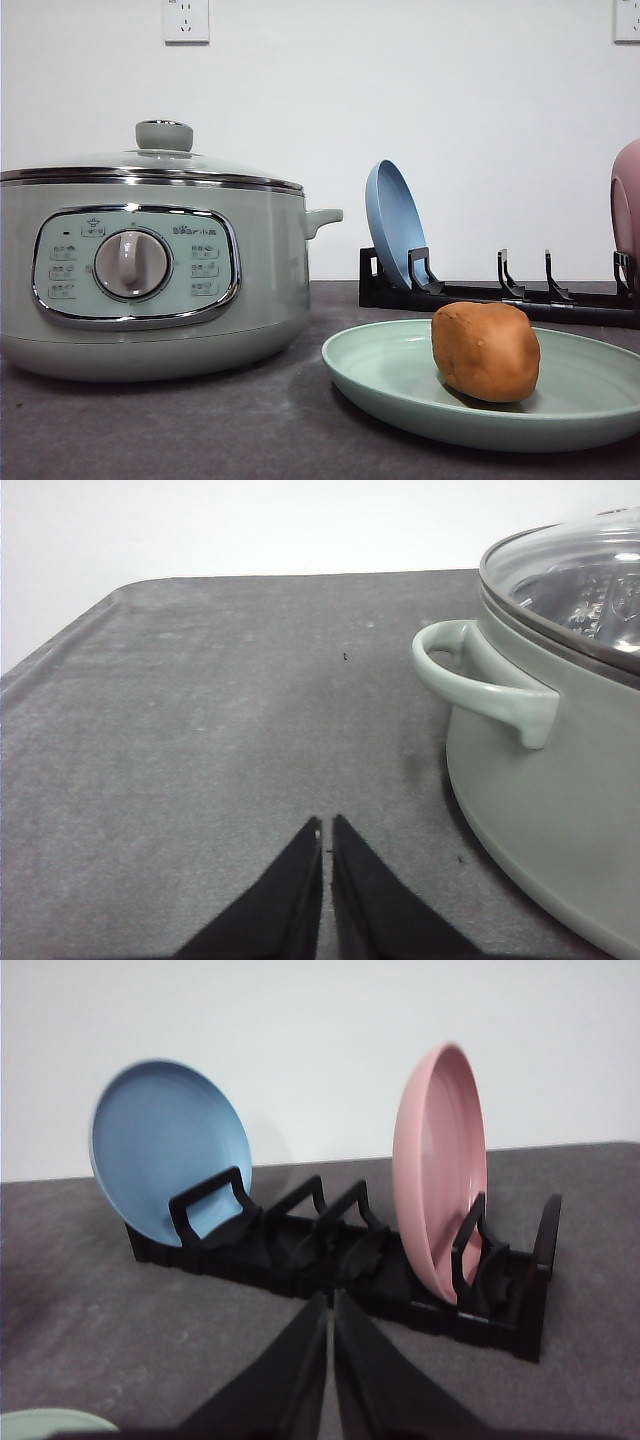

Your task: Transfer potato from steamer to green plate

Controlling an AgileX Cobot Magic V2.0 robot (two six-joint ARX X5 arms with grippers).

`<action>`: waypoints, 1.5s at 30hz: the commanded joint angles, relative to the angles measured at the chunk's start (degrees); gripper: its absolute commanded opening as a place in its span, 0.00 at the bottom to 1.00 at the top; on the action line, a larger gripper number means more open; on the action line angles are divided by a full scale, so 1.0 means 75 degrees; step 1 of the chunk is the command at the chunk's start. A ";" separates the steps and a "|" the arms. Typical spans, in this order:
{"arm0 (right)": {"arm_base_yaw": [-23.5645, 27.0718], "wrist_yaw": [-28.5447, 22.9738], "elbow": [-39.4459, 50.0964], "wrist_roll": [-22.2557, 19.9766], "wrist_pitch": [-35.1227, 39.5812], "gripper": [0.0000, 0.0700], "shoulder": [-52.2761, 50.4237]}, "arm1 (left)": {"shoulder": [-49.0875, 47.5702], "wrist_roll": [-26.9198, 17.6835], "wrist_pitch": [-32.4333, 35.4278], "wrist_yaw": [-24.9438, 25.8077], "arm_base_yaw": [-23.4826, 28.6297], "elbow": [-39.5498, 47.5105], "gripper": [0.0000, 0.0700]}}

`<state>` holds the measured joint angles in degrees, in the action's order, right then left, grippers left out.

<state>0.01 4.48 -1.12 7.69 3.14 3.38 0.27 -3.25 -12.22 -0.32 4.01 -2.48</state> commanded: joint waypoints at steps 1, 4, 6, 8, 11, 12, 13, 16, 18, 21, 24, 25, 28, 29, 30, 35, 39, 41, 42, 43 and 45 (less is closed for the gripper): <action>0.0003 -0.0002 0.0066 -0.0066 -0.0074 0.00 -0.0090 | -0.0015 0.0073 -0.0193 -0.0015 0.0019 0.0106 0.01; 0.0003 -0.0003 0.0063 -0.0137 -0.0462 0.00 -0.0201 | -0.0013 0.0073 -0.0193 -0.0015 0.0017 0.0107 0.01; 0.0003 -0.0002 0.0063 -0.0171 -0.0746 0.00 -0.0306 | -0.0013 0.0073 -0.0193 -0.0015 0.0018 0.0107 0.01; 0.0003 0.0001 0.0063 -0.0170 -0.1142 0.00 -0.0425 | -0.0015 0.0073 -0.0193 -0.0015 0.0019 0.0105 0.01; 0.0000 -0.0001 0.0063 -0.0173 -0.1649 0.00 -0.0426 | -0.0015 0.0073 -0.0193 -0.0015 0.0017 0.0105 0.01; 0.0000 -0.0002 0.0063 -0.0179 -0.1768 0.00 -0.0424 | -0.0013 0.0073 -0.0193 -0.0015 0.0017 0.0105 0.01; 0.0000 -0.0002 0.0063 -0.0176 -0.1782 0.00 -0.0423 | -0.0012 0.0073 -0.0193 -0.0016 0.0017 0.0105 0.01; 0.0003 -0.0005 0.0063 -0.0136 -0.1741 0.00 -0.0423 | -0.0013 0.0073 -0.0193 -0.0015 0.0017 0.0105 0.01; 0.0003 -0.0003 0.0063 -0.0115 -0.1662 0.00 -0.0423 | -0.0012 0.0073 -0.0193 -0.0015 0.0017 0.0105 0.01; 0.0003 -0.0006 0.0060 -0.0118 -0.1611 0.00 -0.0423 | -0.0012 0.0073 -0.0193 -0.0015 0.0017 0.0105 0.01; 0.0003 -0.0005 0.0060 -0.0118 -0.1612 0.00 -0.0423 | -0.0012 0.0073 -0.0193 -0.0015 0.0017 0.0105 0.01; 0.0003 -0.0005 0.0060 -0.0118 -0.1612 0.00 -0.0423 | -0.0012 0.0073 -0.0193 -0.0015 0.0017 0.0105 0.01; 0.0003 -0.0005 0.0060 -0.0118 -0.1612 0.00 -0.0423 | -0.0012 0.0073 -0.0193 -0.0015 0.0017 0.0105 0.01; 0.0003 -0.0005 0.0060 -0.0118 -0.1612 0.00 -0.0423 | -0.0012 0.0073 -0.0193 -0.0015 0.0017 0.0105 0.01; 0.0003 -0.0005 0.0060 -0.0116 -0.1612 0.00 -0.0423 | -0.0012 0.0071 -0.0193 -0.0015 0.0017 0.0105 0.01; 0.0003 -0.0005 0.0060 -0.0118 -0.1612 0.00 -0.0423 | -0.0012 0.0073 -0.0193 -0.0015 0.0017 0.0105 0.01; 0.0003 -0.0005 0.0060 -0.0118 -0.1612 0.00 -0.0423 | -0.0012 0.0073 -0.0193 -0.0015 0.0017 0.0105 0.01; 0.0003 -0.0005 0.0060 -0.0118 -0.1612 0.00 -0.0423 | -0.0014 0.0073 -0.0193 -0.0015 0.0017 0.0105 0.01; 0.0003 -0.0005 0.0060 -0.0118 -0.1612 0.00 -0.0423 | -0.0013 0.0073 -0.0193 -0.0015 0.0017 0.0105 0.01; 0.0003 -0.0005 0.0060 -0.0118 -0.1612 0.00 -0.0423 | -0.0012 0.0073 -0.0193 -0.0015 0.0017 0.0105 0.01; 0.0003 -0.0005 0.0060 -0.0118 -0.1612 0.00 -0.0423 | -0.0012 0.0073 -0.0193 -0.0015 0.0017 0.0105 0.01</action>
<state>0.01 4.43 -0.93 7.05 -9.43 0.32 0.27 -3.25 -12.23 -0.32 4.01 -2.48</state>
